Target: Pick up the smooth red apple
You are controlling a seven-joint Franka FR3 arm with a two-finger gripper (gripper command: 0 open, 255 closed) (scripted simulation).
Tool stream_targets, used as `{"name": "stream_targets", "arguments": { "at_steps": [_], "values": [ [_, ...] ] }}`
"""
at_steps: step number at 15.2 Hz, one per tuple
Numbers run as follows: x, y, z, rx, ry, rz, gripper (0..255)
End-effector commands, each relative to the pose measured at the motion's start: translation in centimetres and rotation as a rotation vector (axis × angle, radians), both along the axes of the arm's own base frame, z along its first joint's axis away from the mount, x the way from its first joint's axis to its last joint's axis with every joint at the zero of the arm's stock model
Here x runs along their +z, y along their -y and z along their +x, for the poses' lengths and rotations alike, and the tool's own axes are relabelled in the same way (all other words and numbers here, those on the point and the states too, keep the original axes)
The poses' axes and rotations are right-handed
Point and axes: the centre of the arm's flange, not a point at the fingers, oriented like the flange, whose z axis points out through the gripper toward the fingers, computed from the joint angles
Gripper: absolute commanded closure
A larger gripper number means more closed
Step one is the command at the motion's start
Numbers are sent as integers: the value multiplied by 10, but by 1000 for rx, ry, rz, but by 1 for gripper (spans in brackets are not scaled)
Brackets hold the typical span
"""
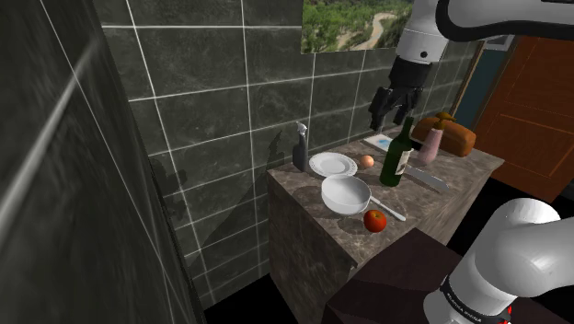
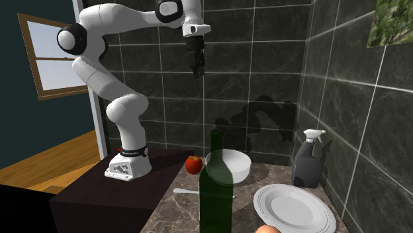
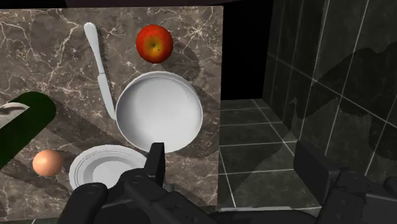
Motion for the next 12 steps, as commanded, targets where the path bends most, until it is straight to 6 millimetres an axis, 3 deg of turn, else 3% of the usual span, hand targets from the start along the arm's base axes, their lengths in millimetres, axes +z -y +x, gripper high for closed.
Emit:
{"name": "stream_targets", "arguments": {
  "at_steps": [1,12],
  "values": [
    [0,0,0,0,0,0,0],
    [-141,26,11,-169,-97,-8,0]
  ]
}}
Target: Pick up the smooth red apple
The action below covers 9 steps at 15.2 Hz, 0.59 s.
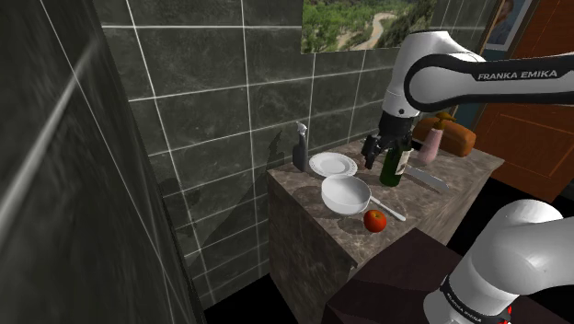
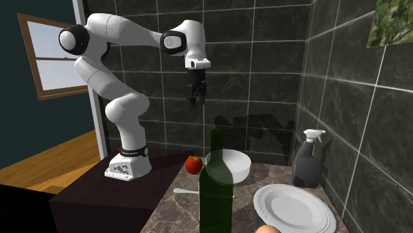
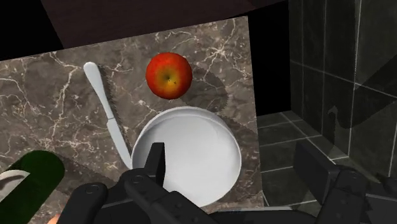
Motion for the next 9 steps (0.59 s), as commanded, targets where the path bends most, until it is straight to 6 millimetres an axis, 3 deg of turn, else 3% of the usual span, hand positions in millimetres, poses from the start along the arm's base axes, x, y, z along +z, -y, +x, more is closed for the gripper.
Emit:
{"name": "stream_targets", "arguments": {
  "at_steps": [1,9],
  "values": [
    [-26,5,1,-31,-17,-2,0],
    [-129,25,-3,-154,-87,-8,0]
  ]
}}
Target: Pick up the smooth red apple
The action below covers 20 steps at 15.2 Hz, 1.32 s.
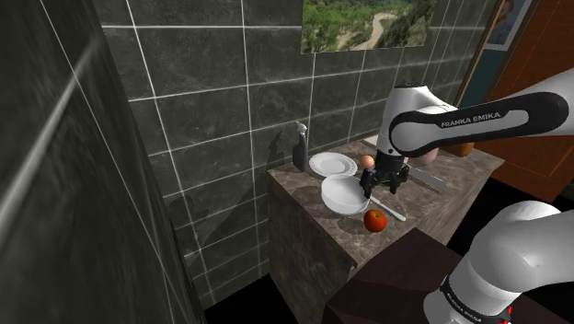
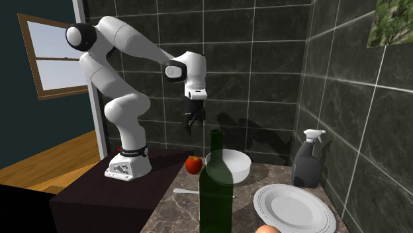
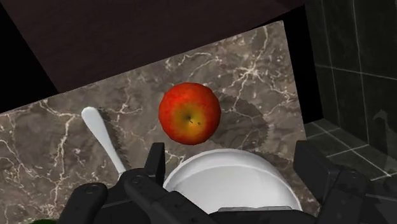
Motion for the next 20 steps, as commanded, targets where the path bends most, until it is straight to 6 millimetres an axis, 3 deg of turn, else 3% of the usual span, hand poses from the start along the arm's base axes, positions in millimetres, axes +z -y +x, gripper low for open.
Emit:
{"name": "stream_targets", "arguments": {
  "at_steps": [1,6,14,16,17,20],
  "values": [
    [-26,7,-1,-31,-16,-2,0],
    [-89,19,-10,-108,-60,-5,0],
    [-132,19,-10,-111,-62,-6,0],
    [-132,19,-10,-111,-62,-6,0],
    [-132,19,-10,-111,-62,-6,255],
    [-132,19,-9,-111,-62,-6,255]
  ]
}}
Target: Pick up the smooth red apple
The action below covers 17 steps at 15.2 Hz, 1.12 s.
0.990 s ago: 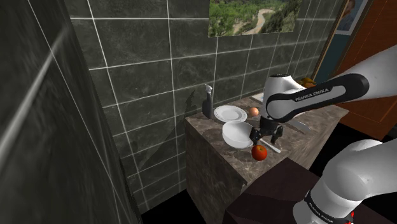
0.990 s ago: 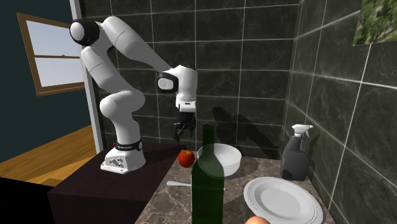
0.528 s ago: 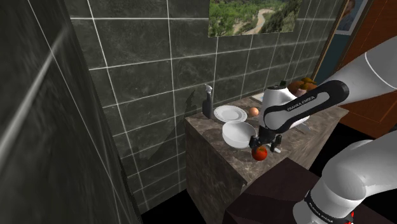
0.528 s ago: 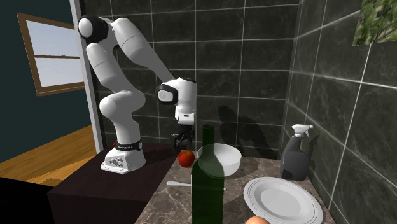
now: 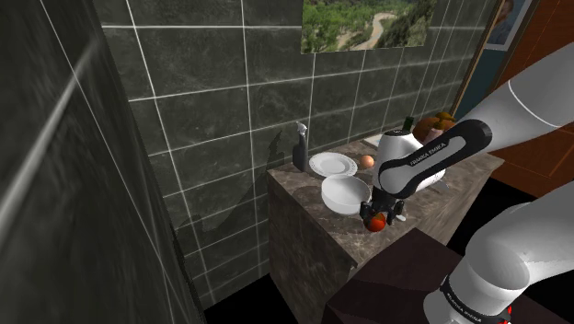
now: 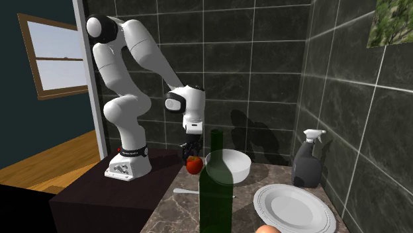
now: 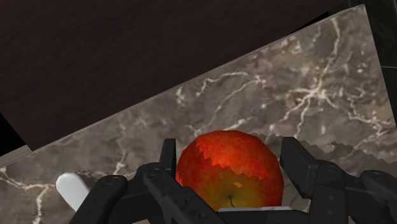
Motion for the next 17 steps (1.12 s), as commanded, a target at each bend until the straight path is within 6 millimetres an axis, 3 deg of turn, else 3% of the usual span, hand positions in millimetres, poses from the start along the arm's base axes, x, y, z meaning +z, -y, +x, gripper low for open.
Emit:
{"name": "stream_targets", "arguments": {
  "at_steps": [1,6,17],
  "values": [
    [-1,0,0,1,-2,0,255],
    [-1,0,-2,1,-2,0,255],
    [58,0,-2,1,-2,0,255]
  ]
}}
